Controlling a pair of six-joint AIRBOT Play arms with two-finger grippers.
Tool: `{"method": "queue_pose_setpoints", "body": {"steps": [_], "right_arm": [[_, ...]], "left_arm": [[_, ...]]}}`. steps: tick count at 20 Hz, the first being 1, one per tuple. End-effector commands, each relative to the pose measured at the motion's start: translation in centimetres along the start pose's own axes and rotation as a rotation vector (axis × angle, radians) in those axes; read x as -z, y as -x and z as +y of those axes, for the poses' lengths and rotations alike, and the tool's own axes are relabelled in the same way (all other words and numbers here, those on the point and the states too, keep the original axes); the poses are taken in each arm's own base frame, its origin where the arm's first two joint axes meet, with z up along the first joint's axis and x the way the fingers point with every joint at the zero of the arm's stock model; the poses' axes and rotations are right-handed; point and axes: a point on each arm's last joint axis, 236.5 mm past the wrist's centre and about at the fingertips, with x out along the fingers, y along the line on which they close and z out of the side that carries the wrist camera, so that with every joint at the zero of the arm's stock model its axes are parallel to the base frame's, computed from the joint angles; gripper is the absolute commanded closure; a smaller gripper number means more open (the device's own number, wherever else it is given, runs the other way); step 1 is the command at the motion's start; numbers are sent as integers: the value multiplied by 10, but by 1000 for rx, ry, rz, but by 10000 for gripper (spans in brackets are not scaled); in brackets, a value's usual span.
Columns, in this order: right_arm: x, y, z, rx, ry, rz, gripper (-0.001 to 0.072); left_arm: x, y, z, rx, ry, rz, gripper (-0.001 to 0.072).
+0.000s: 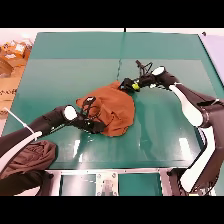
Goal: Fold the shirts.
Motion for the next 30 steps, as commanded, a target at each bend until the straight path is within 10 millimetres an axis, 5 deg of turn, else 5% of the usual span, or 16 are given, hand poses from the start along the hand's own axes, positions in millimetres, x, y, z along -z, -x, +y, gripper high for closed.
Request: {"method": "queue_pose_setpoints", "body": {"steps": [1,3,7,9,13,15,18,21,23,26,28,30], "right_arm": [[2,-21,7,-10,21,21,453],[-6,-15,11,-20,26,4,692],[-39,42,32,-59,75,-55,696],[-54,95,55,-77,125,-106,696],[-65,229,116,-73,256,-296,696],[-56,300,159,-56,347,-427,695],[-16,397,229,-21,499,-625,695],[27,456,260,96,554,-762,694],[43,481,254,220,538,-824,694],[55,488,244,271,486,-842,694],[54,464,226,256,443,-778,694],[56,416,191,240,369,-652,694]], "left_arm": [[-3,-1,7,-34,-26,-14,680],[-2,2,20,-94,-43,0,681],[-28,55,35,-218,-113,-21,681],[-68,113,31,-233,-118,-151,681],[-133,261,2,-241,-195,-481,681],[-145,327,-19,-261,-266,-593,681],[-148,410,-62,-285,-384,-757,681],[-141,487,-94,-337,-459,-940,681],[-139,514,-94,-394,-469,-1003,681],[-145,508,-84,-434,-466,-973,681],[-163,492,-74,-437,-459,-934,681],[-189,458,-57,-436,-437,-854,680]]}}
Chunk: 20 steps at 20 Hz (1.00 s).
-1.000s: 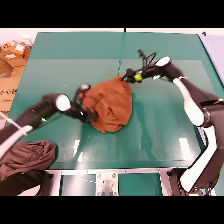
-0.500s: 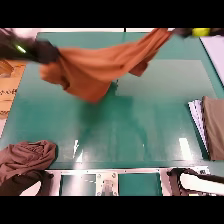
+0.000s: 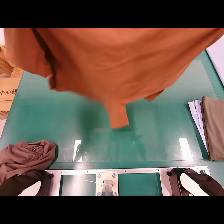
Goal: Fold the shirts.
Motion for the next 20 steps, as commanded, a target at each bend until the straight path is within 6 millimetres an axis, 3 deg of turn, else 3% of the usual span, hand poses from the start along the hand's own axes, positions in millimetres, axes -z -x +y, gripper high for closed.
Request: {"method": "queue_pose_setpoints", "body": {"steps": [1,4,7,9,10,11,12,13,16,17,18,20], "right_arm": [[73,-42,-20,3,-101,181,693],[187,-105,-39,1,-236,364,693],[299,-157,-73,98,-395,436,693],[341,-179,-99,166,-483,458,692],[353,-188,-110,191,-499,481,693],[359,-197,-121,207,-500,498,692],[359,-207,-130,210,-480,511,692],[354,-217,-140,212,-462,509,686],[318,-232,-160,204,-445,470,399],[304,-229,-165,198,-448,465,379],[296,-222,-168,186,-456,481,382],[289,-204,-175,162,-501,536,383]], "left_arm": [[25,-61,7,6,-17,114,681],[81,-152,-1,87,-14,295,680],[155,-238,-29,229,86,470,680],[199,-277,-36,255,152,557,677],[216,-288,-37,248,189,595,551],[228,-294,-34,229,221,627,205],[234,-294,-27,191,247,651,114],[235,-289,-19,156,239,670,112],[233,-256,10,76,212,754,115],[232,-241,16,70,220,783,288],[231,-225,23,68,219,808,666],[231,-201,31,63,227,851,680]]}}
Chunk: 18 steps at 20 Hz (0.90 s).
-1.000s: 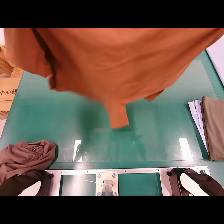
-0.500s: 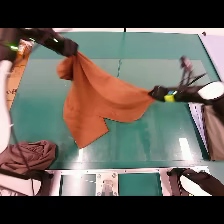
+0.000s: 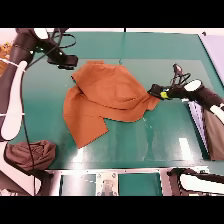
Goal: Fold the shirts.
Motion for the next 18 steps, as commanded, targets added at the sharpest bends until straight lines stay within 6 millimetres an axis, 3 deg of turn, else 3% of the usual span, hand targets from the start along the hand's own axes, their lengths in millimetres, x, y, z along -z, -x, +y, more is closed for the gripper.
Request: {"method": "queue_pose_setpoints", "body": {"steps": [1,2,3,6,8,12,13,15,16,17,18], "right_arm": [[-2,23,-17,-21,-40,99,383],[4,28,-24,-23,-64,132,404],[12,33,-32,-24,-90,166,492],[33,37,-49,-19,-149,219,522],[55,34,-55,-15,-179,263,694],[108,28,-60,-19,-257,327,694],[114,27,-61,-19,-267,314,694],[123,25,-60,-29,-288,310,692],[126,24,-61,-29,-294,314,682],[127,23,-61,-28,-295,314,587],[124,21,-63,-20,-295,299,492]], "left_arm": [[34,30,17,-33,32,115,680],[41,36,19,-41,34,137,681],[49,41,22,-56,34,165,681],[86,42,23,-68,48,229,681],[131,31,29,-77,79,291,681],[221,-6,50,52,345,302,682],[230,-18,55,115,425,275,681],[227,-42,72,188,614,166,658],[218,-51,79,214,666,98,366],[209,-59,80,242,690,51,252],[201,-67,76,285,692,26,251]]}}
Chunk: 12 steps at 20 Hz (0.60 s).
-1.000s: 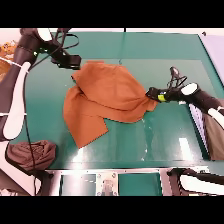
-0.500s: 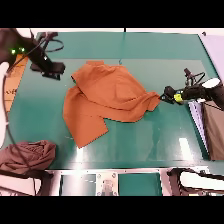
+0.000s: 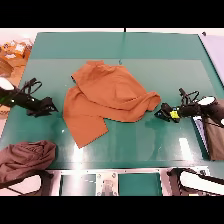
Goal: Fold the shirts.
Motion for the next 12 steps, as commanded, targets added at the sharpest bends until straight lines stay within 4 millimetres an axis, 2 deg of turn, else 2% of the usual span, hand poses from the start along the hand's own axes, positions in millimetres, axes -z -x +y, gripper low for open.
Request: {"method": "queue_pose_setpoints", "body": {"steps": [1,3,4,5,7,8,9,10,12], "right_arm": [[-3,-6,-5,4,-18,-39,493],[-10,-9,-4,7,-18,-69,467],[-11,-12,-2,5,-21,-74,341],[-13,-16,0,-5,-33,-76,254],[-14,-29,5,-22,-47,-73,251],[-16,-35,9,-38,-42,-79,251],[-20,-40,15,-58,-37,-88,252],[-26,-45,22,-79,-34,-96,252],[-40,-50,31,-99,-30,-104,254]], "left_arm": [[-25,-28,-8,196,103,-120,250],[-16,-55,-16,216,101,-48,250],[-12,-69,-16,209,95,-19,250],[-11,-80,-19,207,97,-9,250],[-13,-92,-30,234,82,-10,252],[-14,-92,-35,244,77,-14,345],[-15,-90,-40,254,62,-10,536],[-16,-85,-45,266,39,-2,651],[-19,-74,-55,287,-1,10,680]]}}
